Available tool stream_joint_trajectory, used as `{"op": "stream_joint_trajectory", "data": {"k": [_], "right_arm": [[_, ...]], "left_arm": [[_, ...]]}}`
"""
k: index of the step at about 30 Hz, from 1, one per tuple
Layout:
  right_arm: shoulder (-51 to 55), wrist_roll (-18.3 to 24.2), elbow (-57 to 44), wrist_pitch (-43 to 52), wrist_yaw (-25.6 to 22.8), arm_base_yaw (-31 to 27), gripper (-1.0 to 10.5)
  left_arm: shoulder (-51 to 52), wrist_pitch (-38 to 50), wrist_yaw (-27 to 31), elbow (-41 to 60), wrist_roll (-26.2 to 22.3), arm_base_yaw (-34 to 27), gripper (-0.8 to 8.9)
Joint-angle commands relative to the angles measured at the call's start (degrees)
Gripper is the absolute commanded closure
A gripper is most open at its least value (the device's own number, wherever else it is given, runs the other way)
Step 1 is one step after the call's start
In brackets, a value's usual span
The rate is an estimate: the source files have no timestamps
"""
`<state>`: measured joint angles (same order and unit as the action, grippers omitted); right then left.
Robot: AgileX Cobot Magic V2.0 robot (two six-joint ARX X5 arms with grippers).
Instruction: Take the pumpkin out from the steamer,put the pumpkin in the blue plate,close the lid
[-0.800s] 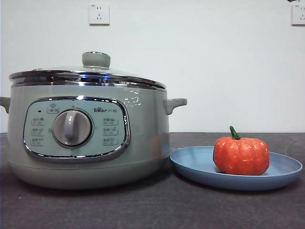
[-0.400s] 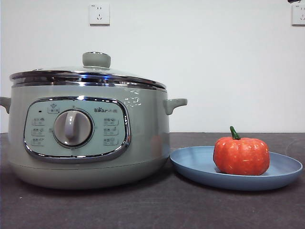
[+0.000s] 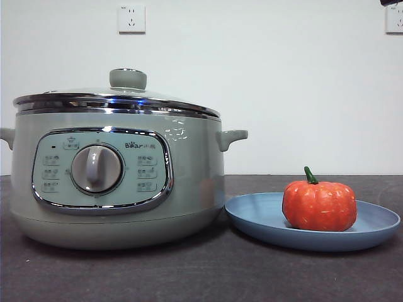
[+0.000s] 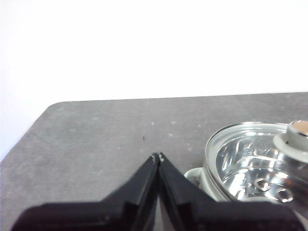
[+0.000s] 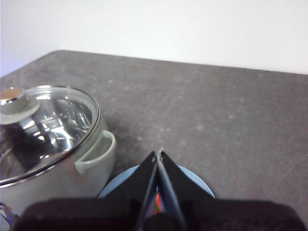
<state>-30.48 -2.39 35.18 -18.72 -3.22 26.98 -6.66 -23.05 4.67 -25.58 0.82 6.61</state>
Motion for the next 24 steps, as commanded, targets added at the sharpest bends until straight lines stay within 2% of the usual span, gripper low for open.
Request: {"op": "stream_joint_trajectory", "data": {"k": [1,5,10,24], "right_arm": [[0.11,-0.68,-0.52,-0.66,-0.17,0.07,9.5],[0.11,-0.68,-0.52,-1.57,-0.17,0.07,9.5],[0.13,-0.68,-0.52,-1.75,-0.17,0.07,9.5],[0.11,-0.68,-0.52,-5.35,-0.17,0.07,9.5]], "left_arm": [[2.56,4.83,-3.74,6.54,-1.07,-3.06,8.16],[5.49,9.40,-5.73,14.73,-0.87,-5.11,8.16],[6.58,11.02,-6.67,21.53,-0.59,-6.19,8.16],[6.58,9.88,-6.54,24.39,0.66,-7.08,8.16]]}}
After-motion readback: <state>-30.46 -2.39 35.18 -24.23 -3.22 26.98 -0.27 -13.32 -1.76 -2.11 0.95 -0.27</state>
